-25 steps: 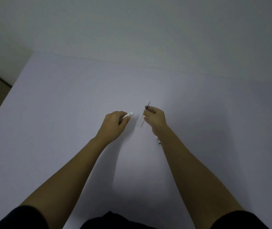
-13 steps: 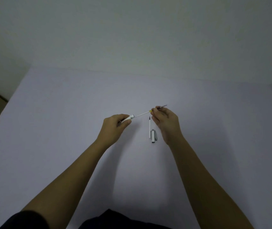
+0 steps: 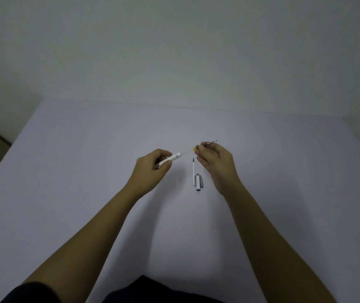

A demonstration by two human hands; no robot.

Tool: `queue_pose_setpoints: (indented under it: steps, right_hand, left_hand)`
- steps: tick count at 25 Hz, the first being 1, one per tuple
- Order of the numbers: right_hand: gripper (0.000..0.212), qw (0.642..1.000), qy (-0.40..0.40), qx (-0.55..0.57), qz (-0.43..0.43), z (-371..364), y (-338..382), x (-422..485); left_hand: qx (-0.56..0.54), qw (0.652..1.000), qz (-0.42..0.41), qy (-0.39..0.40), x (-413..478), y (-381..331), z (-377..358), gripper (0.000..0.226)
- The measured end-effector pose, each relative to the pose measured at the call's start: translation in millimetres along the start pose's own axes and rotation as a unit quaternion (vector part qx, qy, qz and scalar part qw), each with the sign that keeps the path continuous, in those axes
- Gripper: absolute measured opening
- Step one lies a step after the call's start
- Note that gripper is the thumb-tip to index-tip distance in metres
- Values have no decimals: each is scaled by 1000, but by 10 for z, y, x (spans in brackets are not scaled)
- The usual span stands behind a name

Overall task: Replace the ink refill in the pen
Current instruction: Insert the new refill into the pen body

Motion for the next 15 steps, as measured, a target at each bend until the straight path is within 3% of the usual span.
queue_pose_setpoints:
  steps: [3,8,10,14,15]
  right_hand:
    - [14,1000,-10,7,6,-8,55,-32]
    - [12,988,7,-151,11,-85,25,-92]
    - [13,987,11,-158,4,-101,-4,-82]
    - [21,979,101,-174,-32,-15,-96,35]
    - [21,983,86,-159,-42,69,-151,95]
  left_hand:
    - [5,1000,-17,10,-21,-40,22,10]
    - [-13,998,-54,-6,-34,-134,-13,16]
    - [-16,999,-49,-13,-23,-133,-36,17]
    - [-42,998,-28,-24,-10,-79,-68,17]
    - [-59,998,-19,-27,2,-70,-69,16]
Point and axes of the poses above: each hand's wrist, its own x-axis towards the middle knuckle, its own z-axis out of the back of the hand, y = z × x, the point moved 3 cm from there along x, towards the middle knuckle, and after that the axes turned 1 degree about z, right-handed, at the moved point
